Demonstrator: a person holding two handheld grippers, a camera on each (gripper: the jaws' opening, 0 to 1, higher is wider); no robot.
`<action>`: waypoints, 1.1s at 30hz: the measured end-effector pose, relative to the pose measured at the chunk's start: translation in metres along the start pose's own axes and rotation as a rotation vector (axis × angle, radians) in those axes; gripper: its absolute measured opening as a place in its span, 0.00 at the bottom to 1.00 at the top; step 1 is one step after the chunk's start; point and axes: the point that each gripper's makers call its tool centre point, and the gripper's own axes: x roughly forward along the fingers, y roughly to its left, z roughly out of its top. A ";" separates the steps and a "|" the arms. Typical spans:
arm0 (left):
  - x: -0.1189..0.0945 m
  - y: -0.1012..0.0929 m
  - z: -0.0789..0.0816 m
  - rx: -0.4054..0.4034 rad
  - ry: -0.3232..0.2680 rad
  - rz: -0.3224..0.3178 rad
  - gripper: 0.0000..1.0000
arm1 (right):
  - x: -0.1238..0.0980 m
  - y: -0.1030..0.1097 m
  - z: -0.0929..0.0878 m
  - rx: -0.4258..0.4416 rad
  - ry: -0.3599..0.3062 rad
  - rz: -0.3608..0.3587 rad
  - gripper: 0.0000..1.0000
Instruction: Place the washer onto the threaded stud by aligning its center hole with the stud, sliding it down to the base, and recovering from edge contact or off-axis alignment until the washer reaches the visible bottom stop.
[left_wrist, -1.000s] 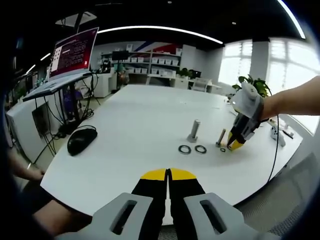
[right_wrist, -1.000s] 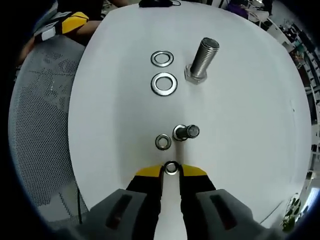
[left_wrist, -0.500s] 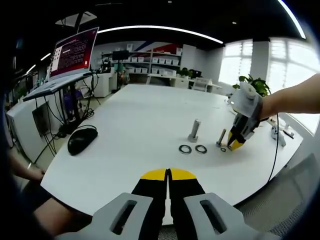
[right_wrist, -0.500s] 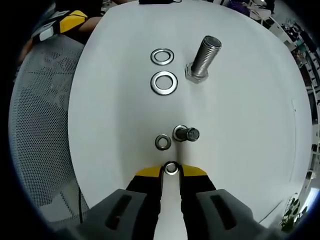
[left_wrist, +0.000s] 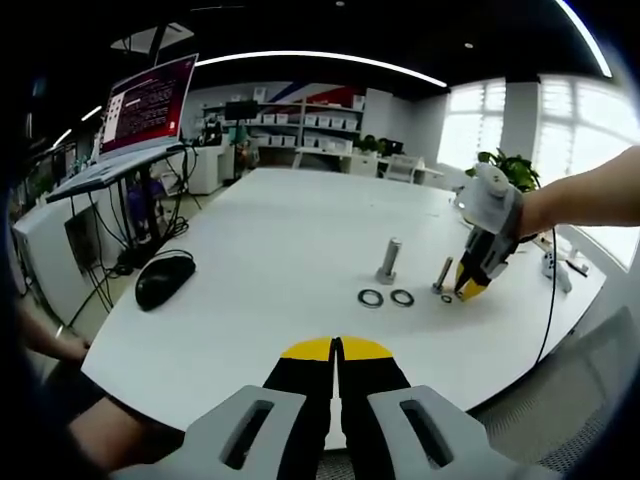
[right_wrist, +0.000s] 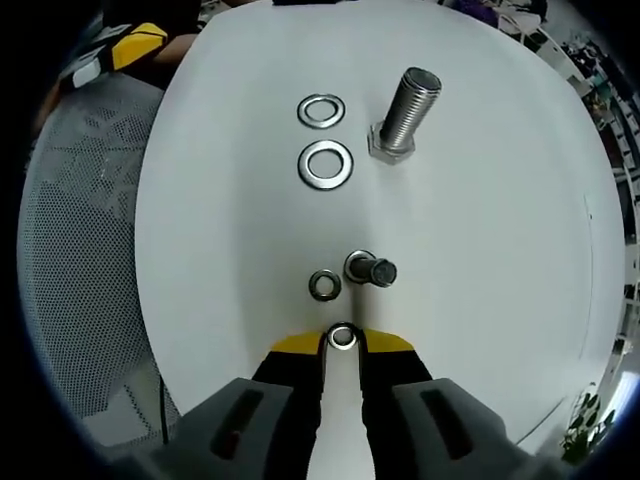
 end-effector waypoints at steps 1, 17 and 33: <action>0.000 0.000 0.000 0.000 0.000 0.000 0.00 | 0.000 0.000 0.000 0.001 0.005 0.000 0.16; 0.000 0.001 0.000 0.002 -0.004 0.003 0.00 | 0.000 0.001 0.000 -0.026 0.061 0.001 0.16; 0.000 0.000 0.002 0.004 -0.012 0.000 0.00 | -0.002 -0.001 -0.002 0.023 -0.029 -0.034 0.15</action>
